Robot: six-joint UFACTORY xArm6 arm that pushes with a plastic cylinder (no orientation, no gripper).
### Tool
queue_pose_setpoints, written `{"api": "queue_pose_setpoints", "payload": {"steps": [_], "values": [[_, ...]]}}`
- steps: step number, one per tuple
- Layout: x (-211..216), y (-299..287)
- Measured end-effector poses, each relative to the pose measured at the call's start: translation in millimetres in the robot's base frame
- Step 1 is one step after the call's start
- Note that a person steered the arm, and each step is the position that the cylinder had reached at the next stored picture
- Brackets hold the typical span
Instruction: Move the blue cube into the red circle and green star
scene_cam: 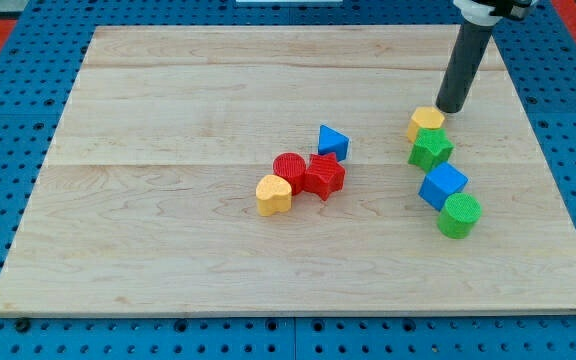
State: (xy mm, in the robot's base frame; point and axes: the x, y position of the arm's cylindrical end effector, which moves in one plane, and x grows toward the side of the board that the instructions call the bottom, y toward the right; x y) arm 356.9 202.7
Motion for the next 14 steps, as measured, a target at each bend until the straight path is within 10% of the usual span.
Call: {"api": "queue_pose_setpoints", "payload": {"steps": [1,4,6,10,14], "values": [[-5.3,19.0],[13.8,-191.6],[138.5,-190.0],[25.6,-164.9],[7.5,-119.5]]}}
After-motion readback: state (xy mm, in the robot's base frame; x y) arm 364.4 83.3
